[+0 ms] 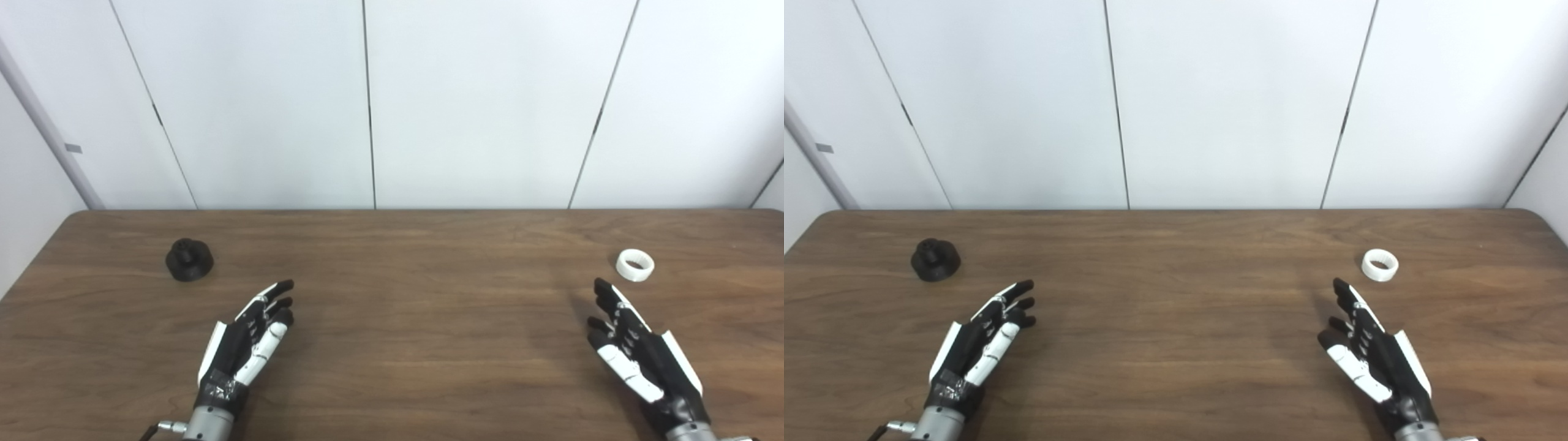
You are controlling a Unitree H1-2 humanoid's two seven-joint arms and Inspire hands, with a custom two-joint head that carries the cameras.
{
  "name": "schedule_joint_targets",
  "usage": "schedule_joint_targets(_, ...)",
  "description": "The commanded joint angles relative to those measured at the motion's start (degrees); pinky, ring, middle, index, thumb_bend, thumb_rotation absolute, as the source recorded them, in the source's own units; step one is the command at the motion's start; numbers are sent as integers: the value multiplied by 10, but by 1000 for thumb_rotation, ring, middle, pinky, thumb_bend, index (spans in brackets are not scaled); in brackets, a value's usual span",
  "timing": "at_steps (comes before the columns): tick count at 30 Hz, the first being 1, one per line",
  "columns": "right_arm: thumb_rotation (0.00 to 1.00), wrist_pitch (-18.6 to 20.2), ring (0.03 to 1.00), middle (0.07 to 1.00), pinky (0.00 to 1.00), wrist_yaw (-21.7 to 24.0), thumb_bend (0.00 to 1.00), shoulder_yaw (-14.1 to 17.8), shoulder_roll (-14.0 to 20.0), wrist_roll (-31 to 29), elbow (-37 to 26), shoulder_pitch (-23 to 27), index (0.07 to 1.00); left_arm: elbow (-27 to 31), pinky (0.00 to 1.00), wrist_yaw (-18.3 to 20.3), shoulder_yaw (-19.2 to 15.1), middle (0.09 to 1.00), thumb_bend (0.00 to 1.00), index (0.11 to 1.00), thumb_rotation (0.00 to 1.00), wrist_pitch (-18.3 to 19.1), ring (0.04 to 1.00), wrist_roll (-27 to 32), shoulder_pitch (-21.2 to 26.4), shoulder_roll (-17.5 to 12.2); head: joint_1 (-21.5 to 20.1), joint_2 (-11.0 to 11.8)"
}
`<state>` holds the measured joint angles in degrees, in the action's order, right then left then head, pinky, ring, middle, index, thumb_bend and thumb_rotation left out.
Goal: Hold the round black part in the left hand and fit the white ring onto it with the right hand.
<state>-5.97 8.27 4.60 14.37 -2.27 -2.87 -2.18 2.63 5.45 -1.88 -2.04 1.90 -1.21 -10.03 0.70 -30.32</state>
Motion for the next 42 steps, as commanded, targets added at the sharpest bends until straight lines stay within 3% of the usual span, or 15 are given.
schedule_joint_targets(1, 635, -4, 977, 968, 925, -2, 538, -1, 2, 3, 5, 2, 944, -3, 786, 3, 4, 928, 606, 852, 623, 14, 879, -6, -3, -4, 0, -1)
schedule_joint_targets(14, 640, -5, 990, 975, 949, -1, 545, -1, 0, 0, 3, 0, 948, -3, 781, 3, 2, 928, 601, 850, 629, 12, 874, -5, -4, -5, 1, 0)
schedule_joint_targets(18, 638, -8, 984, 969, 937, -3, 544, -1, -2, 3, 4, 1, 941, -6, 790, -4, -4, 922, 603, 835, 577, -7, 867, -4, -5, 0, -1, 1)
schedule_joint_targets(22, 633, -7, 992, 973, 954, -3, 529, -4, -3, 4, 5, 3, 948, -6, 727, -21, -5, 898, 618, 807, 462, -54, 841, -41, -6, -4, -2, 5)
schedule_joint_targets(26, 630, -13, 977, 965, 931, -8, 525, -5, -6, 11, 13, 6, 941, 14, 704, -41, -11, 877, 654, 784, 408, -88, 805, -80, -6, -8, 4, 12)
schedule_joint_targets(30, 630, -14, 979, 968, 946, -9, 523, -4, -7, 12, 19, 9, 943, 41, 735, -57, -19, 880, 702, 765, 373, -118, 864, -120, -8, -15, 10, 17)
schedule_joint_targets(34, 639, -16, 987, 975, 952, -8, 519, -4, -8, 10, 22, 9, 949, 80, 805, -66, -35, 897, 737, 770, 388, -120, 904, -145, -11, -26, 14, 21)
schedule_joint_targets(42, 646, -24, 983, 979, 943, -8, 506, -4, -7, 14, 30, 13, 951, 135, 786, -89, -85, 896, 750, 759, 391, -136, 893, -194, 3, -62, 23, 27)
